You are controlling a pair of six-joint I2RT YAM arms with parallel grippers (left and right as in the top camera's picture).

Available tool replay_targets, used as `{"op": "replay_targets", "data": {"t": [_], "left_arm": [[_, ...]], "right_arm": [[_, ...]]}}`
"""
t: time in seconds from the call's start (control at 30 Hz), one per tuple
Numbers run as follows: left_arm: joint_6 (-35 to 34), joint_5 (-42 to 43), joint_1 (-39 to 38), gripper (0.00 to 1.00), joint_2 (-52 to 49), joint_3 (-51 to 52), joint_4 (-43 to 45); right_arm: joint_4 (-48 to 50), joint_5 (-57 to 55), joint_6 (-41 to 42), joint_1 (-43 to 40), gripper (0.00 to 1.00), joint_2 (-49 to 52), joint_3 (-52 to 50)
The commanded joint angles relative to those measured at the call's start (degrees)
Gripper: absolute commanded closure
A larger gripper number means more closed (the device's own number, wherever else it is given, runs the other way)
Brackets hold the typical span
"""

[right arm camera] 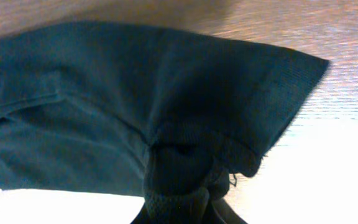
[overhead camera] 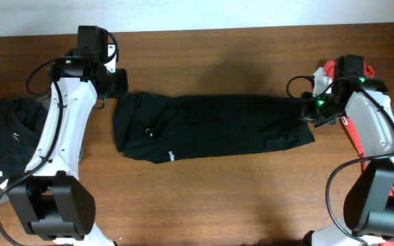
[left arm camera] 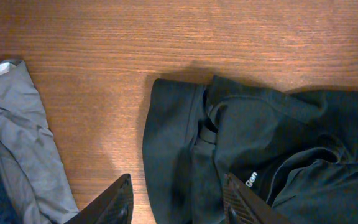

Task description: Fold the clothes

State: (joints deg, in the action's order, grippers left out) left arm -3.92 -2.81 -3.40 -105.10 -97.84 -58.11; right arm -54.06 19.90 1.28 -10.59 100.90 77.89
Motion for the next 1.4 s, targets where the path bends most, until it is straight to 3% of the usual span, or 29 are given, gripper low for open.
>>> {"op": "replay_targets", "data": {"t": [0.0,0.43,0.47,0.53,0.63,1.0,1.17,1.37], "left_arm": [[1.14,0.24,0.35,0.53,1.75,-0.79,-0.28],[1.11,0.24,0.35,0.53,1.75,-0.79,-0.66],[1.11,0.26,0.35,0.53,1.75,-0.79,-0.63],[1.11,0.26,0.35,0.53,1.75,-0.79,-0.63],[1.11,0.26,0.35,0.53,1.75,-0.79,-0.66],[1.11,0.26,0.35,0.53,1.75,-0.79,-0.46],[1.11,0.31,0.35,0.53,1.75,-0.79,-0.42],[1.11,0.31,0.35,0.53,1.75,-0.79,-0.26]], "right_arm": [[0.83,-0.26,0.28,2.49,0.96,-0.20,0.68],[1.68,-6.73,2.19,0.48,0.96,-0.07,0.68],[1.90,-6.82,2.19,-0.22,0.85,0.04,0.66],[2.45,-7.65,2.19,-1.70,0.56,0.44,0.66],[3.13,-8.59,1.95,-4.68,0.41,1.60,0.66],[5.75,-1.11,-5.81,-11.98,0.35,10.99,0.66],[7.02,7.02,-11.76,-11.91,0.35,15.02,0.66],[8.48,10.16,-11.58,-11.82,0.38,19.10,0.66]]}}
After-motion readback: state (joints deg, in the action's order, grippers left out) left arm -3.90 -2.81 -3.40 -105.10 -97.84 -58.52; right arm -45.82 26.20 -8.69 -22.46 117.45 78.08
